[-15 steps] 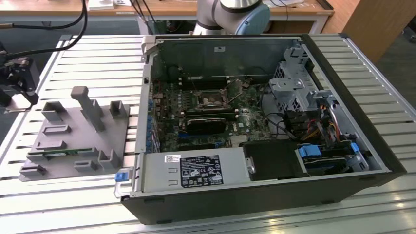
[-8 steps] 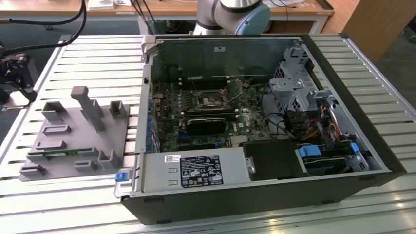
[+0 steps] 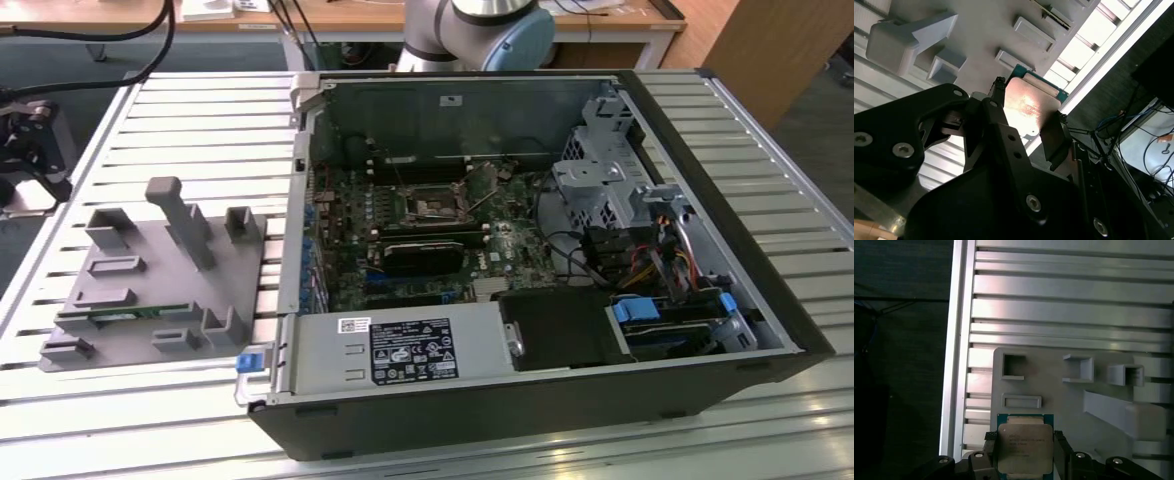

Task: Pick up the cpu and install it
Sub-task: 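Pick up the cpu and move it towards the insertion slot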

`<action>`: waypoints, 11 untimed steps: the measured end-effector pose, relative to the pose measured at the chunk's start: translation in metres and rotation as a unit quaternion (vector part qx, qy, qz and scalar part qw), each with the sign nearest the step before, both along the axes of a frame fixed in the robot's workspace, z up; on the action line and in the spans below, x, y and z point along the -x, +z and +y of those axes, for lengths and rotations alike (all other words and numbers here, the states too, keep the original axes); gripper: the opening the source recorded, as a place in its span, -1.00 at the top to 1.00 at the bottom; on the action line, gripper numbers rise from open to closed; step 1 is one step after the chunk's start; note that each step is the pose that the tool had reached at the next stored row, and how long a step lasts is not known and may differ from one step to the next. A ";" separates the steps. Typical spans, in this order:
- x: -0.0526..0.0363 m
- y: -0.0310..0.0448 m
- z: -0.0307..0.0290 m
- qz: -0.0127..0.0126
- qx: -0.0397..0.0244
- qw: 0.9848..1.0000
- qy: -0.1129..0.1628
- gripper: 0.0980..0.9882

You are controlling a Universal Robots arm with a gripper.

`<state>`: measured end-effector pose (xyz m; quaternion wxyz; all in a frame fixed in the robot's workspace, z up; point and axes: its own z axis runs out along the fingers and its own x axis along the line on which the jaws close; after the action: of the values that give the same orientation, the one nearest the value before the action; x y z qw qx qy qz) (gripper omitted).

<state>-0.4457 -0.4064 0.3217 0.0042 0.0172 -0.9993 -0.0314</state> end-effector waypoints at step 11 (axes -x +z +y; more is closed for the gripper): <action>0.0000 0.0125 0.0011 0.000 0.000 1.000 0.000 0.02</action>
<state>-0.4457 -0.4052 0.3342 0.0042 0.0172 -0.9993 -0.0314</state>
